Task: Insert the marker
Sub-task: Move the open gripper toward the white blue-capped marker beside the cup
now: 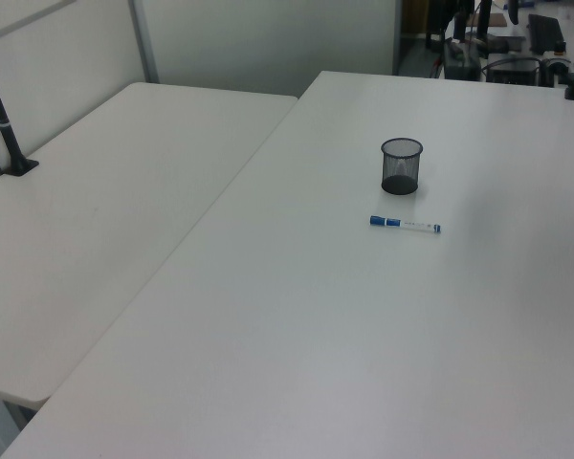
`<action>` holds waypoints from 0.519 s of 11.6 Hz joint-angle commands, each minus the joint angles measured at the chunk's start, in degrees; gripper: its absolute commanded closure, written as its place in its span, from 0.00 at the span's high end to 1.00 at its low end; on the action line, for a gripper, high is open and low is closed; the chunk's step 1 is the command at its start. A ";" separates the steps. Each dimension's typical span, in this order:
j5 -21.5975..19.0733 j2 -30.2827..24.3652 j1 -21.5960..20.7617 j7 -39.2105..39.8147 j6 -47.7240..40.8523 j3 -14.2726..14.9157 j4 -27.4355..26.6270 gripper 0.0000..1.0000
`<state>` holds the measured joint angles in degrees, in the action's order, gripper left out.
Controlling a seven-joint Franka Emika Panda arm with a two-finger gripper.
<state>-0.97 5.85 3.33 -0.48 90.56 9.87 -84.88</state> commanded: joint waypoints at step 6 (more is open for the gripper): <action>2.46 0.65 -2.89 1.00 -1.09 -0.02 -0.37 1.00</action>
<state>0.55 6.93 1.06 -0.23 90.56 9.68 -84.98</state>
